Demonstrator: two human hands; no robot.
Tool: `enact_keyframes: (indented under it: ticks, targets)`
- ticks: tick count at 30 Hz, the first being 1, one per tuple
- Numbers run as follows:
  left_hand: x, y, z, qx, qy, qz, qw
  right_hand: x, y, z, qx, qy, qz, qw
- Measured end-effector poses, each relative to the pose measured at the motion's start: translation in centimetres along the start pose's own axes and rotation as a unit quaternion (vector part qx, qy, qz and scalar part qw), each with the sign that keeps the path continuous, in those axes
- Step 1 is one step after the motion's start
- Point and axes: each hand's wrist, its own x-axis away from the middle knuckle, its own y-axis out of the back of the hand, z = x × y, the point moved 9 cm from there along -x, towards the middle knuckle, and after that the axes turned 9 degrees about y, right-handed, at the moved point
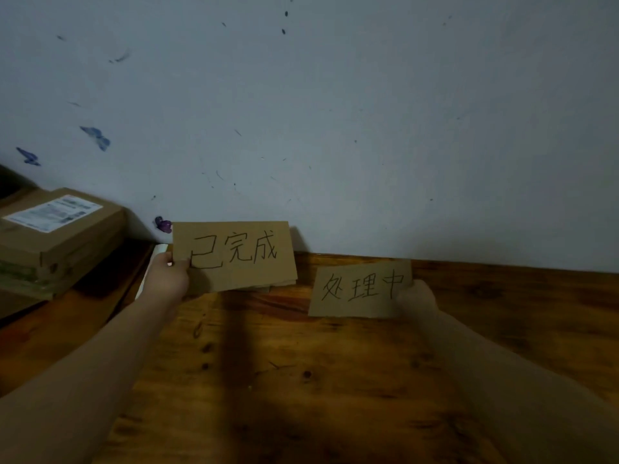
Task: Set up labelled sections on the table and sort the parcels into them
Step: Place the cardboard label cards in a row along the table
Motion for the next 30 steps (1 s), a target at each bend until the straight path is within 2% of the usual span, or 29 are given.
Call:
enact_keyframes:
  ticks: [1,3,4,6,8,9,12,16,22,24,25,27,30]
  targets:
    - [-0.2,-0.1,-0.1,-0.004,-0.001,-0.002,1.0,0.0,-0.5,0.1,0.038,0.021,0.005,0.999]
    - [-0.8,-0.1,-0.1,-0.01,-0.002,-0.005,1.0,0.5,-1.3,1.2,0.159,0.118,-0.004,0.98]
    - [-1.1,0.0,0.0,-0.01,0.0,-0.005,1.0,1.0,-2.3,2.0,0.223,0.18,0.007,0.958]
    - [-1.6,0.3,0.4,-0.011,0.004,-0.006,1.0,1.8,-5.9,2.2,0.329,0.265,0.093,0.902]
    - [-2.1,0.5,0.9,-0.016,0.008,-0.007,1.0,2.2,-9.3,1.0,0.389,0.277,0.186,0.859]
    - [-2.3,0.6,1.0,-0.018,0.008,-0.008,1.0,2.2,-10.1,0.8,0.396,0.268,0.208,0.854]
    - [-3.2,0.6,1.4,-0.014,0.008,0.003,1.0,1.2,-10.7,1.9,0.386,0.261,0.204,0.861]
    - [-3.6,0.7,1.9,-0.007,0.022,0.009,1.0,-0.7,-11.2,3.5,0.395,0.277,0.209,0.851]
    - [-3.0,1.0,1.8,-0.001,0.021,0.018,1.0,-2.2,-11.3,4.6,0.353,0.261,0.213,0.873]
    - [-2.4,1.1,1.8,0.0,0.018,0.021,1.0,-1.4,-10.8,6.1,0.322,0.263,0.183,0.891]
    - [-2.0,1.1,1.7,-0.001,0.017,0.024,1.0,-0.5,-10.4,7.3,0.279,0.273,0.168,0.905]
    - [-0.8,0.7,1.4,-0.005,0.015,0.039,0.999,2.2,-10.0,9.7,0.118,0.252,0.178,0.944]
    - [1.7,-0.4,0.9,0.0,0.006,0.088,0.996,6.7,-9.7,12.7,-0.066,0.22,0.224,0.947]
